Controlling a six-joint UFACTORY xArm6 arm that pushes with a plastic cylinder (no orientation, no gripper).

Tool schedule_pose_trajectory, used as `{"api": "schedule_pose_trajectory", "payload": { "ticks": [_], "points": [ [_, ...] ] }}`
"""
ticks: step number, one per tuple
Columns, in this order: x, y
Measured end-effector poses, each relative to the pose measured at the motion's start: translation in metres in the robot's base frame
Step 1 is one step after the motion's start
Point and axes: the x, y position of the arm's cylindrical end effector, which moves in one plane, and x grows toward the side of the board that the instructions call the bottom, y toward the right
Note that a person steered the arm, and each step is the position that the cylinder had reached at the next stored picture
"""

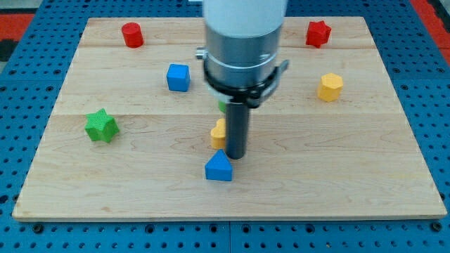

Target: Move the yellow heart into the red circle

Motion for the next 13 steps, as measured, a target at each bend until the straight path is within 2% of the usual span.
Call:
{"api": "schedule_pose_trajectory", "payload": {
  "ticks": [1, 2, 3, 5, 6, 7, 8, 9, 11, 13],
  "points": [
    [-0.021, -0.056],
    [-0.027, -0.048],
    [-0.007, -0.046],
    [-0.017, 0.038],
    [-0.044, 0.011],
    [-0.041, -0.04],
    [-0.018, -0.048],
    [-0.031, -0.066],
    [-0.073, -0.069],
    [-0.12, -0.113]
  ]
}}
